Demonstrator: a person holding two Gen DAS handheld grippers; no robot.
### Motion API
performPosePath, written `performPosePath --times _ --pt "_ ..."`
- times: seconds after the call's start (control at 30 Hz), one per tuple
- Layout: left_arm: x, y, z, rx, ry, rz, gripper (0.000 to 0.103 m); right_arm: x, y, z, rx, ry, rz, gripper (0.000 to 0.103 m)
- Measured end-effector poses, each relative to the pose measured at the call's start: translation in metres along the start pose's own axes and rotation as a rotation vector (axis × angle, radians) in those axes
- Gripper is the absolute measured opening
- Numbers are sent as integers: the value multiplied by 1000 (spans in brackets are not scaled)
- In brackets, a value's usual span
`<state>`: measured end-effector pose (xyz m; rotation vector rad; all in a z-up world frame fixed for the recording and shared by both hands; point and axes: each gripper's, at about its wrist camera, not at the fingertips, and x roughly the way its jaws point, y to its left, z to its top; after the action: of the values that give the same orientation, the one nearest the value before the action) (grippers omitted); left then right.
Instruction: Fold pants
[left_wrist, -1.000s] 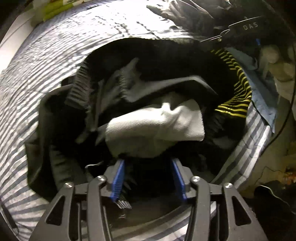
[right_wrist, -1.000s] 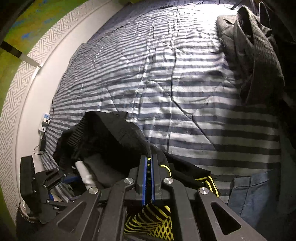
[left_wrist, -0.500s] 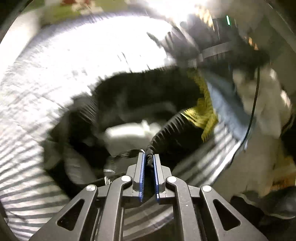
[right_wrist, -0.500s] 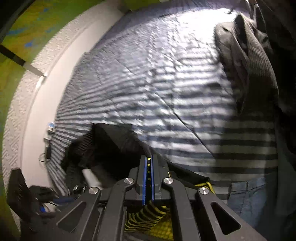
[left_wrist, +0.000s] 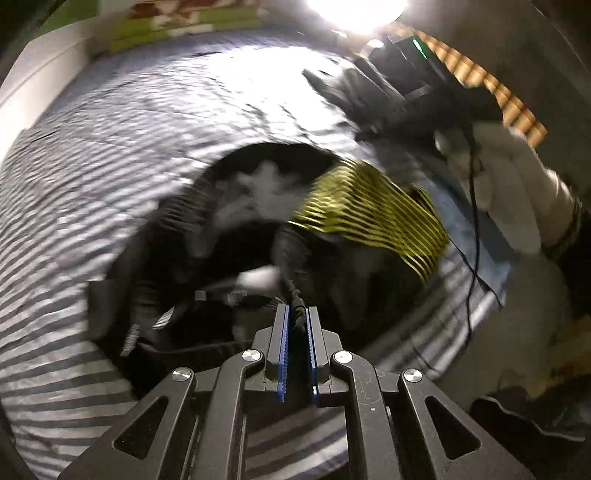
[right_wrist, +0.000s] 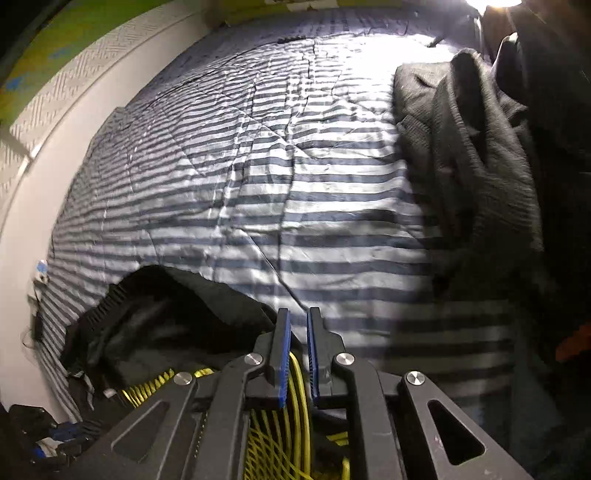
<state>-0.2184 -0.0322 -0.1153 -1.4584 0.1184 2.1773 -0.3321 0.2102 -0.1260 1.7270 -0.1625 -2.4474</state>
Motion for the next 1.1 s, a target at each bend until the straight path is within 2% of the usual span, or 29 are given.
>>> performPosePath --times 0.03,0.13,0.23,0.3,0.33,0.37,0.43,0.5,0.53,0.6,0.7,0.8,0.87,0.93,1.03,1.1 --pt "4 -5 -1 9 5 -13 9 -9 4 -7 -24 -12 4 11" --pt "11 -18 -6 15 20 -78 9 -18 14 -25 -75 6 105 19" --pt "14 -30 -13 26 42 -113 9 0 19 -46 -138 55 67 19" --pt "17 -37 -20 29 61 -141 9 23 9 -60 -129 127 9 19" --pt "17 -42 -22 34 73 -157 9 27 2 -66 -118 134 9 17" --pt "20 -46 -24 44 85 -168 9 24 -1 -68 -121 117 3 16" --pt "26 -55 -28 71 114 -174 9 17 -2 -69 -149 158 -68 16" --pt "34 -66 -33 98 143 -186 9 3 -2 -67 -152 152 -130 19" --pt "37 -71 -36 112 156 -194 9 -8 0 -65 -150 129 -134 21" --pt "43 -79 -39 143 179 -190 9 -31 13 -58 -162 68 -80 21" --pt "46 -88 -40 176 188 -176 9 -39 49 -55 -250 62 -34 24" --pt "45 -92 -39 178 180 -178 9 -26 85 -63 -349 82 -60 24" --pt "45 -94 -40 181 177 -178 9 -11 95 -76 -382 94 -117 24" --pt "45 -96 -41 189 182 -182 9 -3 93 -83 -380 117 -154 25" --pt "49 -99 -45 201 202 -194 9 4 71 -94 -351 145 -183 25" --pt "47 -96 -44 191 195 -197 10 0 50 -99 -294 148 -167 25"
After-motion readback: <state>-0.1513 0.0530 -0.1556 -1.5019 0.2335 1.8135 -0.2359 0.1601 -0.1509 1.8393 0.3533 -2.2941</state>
